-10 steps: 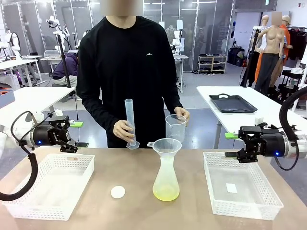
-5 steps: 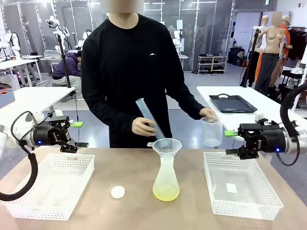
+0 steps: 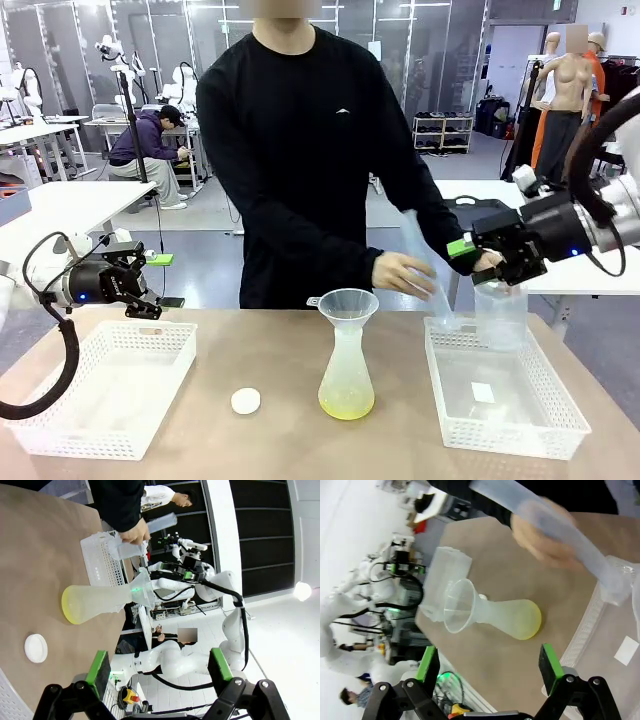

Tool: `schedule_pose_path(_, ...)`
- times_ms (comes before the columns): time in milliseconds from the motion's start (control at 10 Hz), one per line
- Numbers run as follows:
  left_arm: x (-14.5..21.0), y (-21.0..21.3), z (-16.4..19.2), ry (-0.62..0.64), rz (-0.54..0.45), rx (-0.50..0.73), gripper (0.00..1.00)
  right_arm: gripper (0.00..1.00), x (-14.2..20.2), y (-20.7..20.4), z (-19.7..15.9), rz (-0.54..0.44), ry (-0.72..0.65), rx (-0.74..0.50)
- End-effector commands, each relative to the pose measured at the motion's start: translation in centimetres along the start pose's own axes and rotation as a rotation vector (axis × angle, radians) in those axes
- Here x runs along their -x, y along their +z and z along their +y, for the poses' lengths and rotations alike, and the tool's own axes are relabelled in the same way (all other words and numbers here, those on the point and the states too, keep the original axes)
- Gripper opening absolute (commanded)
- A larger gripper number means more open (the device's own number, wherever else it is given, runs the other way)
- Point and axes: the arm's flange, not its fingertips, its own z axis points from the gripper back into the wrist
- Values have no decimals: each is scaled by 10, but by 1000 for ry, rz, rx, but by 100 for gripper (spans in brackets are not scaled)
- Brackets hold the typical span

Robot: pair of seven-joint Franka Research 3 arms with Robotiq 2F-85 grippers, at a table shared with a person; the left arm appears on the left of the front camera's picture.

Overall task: Prepare the solutions needed for the experiment.
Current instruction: Once the solution is in the Big flask , pick up the Plastic Funnel and place it back into the right Organizing basket.

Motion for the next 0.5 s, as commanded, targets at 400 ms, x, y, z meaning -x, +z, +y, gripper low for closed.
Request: schedule_pose_path(400,-1,-1,-2,3,-1,-3,100,100,-3,-21,60,88,-43,269)
